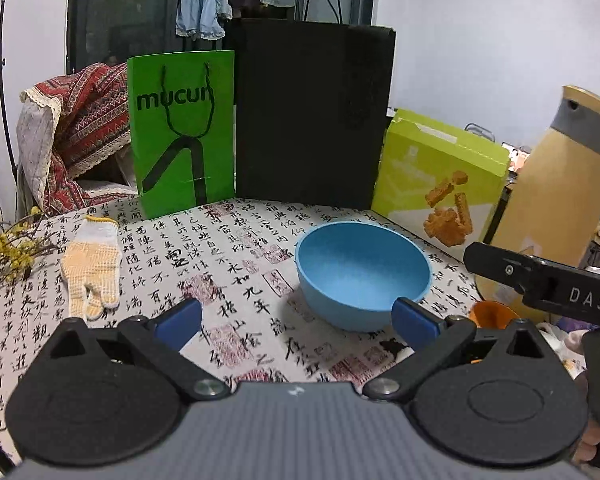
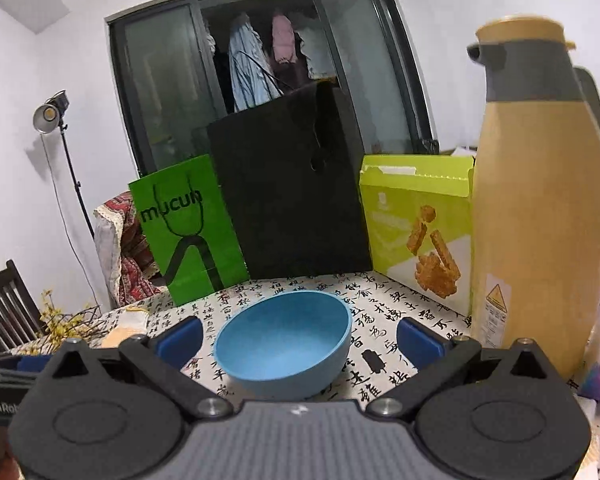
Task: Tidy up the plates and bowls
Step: 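Position both open grippers around the rim of that blue bowl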
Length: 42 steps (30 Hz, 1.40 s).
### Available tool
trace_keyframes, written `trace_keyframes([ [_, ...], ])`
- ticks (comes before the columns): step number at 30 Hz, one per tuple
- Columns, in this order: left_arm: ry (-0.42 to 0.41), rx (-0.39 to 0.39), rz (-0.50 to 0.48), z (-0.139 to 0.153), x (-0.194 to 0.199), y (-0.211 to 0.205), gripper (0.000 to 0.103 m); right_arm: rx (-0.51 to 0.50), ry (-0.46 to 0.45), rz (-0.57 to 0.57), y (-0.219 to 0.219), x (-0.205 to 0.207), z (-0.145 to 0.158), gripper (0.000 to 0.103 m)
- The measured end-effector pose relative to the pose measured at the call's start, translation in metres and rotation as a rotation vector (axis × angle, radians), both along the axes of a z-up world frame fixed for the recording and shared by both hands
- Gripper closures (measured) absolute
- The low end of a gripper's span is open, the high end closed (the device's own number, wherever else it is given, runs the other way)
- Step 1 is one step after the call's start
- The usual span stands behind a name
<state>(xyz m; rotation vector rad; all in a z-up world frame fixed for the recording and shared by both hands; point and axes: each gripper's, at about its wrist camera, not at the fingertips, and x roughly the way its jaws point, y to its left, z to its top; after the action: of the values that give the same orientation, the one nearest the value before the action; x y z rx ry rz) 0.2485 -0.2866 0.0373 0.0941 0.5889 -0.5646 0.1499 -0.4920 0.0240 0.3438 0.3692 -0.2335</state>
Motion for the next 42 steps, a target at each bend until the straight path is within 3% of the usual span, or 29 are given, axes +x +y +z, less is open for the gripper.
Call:
trace_keyframes([
  [19, 0.141, -0.019, 0.174, -0.019, 0.085, -0.052, 0.0, 0.051, 0.184, -0.043, -0.051, 0.088, -0.03, 0.002],
  [23, 0.124, 0.009, 0.209, -0.024, 0.095, -0.062, 0.0, 0.099, 0.236, -0.07, -0.057, 0.103, -0.039, 0.009],
  [31, 0.173, 0.059, 0.218, -0.045, 0.107, -0.082, 0.015, 0.063, 0.297, -0.086, -0.052, 0.122, -0.052, 0.022],
  [42, 0.29, 0.07, 0.224, -0.063, 0.117, -0.085, 0.044, 0.115, 0.345, -0.059, -0.05, 0.13, -0.06, 0.057],
])
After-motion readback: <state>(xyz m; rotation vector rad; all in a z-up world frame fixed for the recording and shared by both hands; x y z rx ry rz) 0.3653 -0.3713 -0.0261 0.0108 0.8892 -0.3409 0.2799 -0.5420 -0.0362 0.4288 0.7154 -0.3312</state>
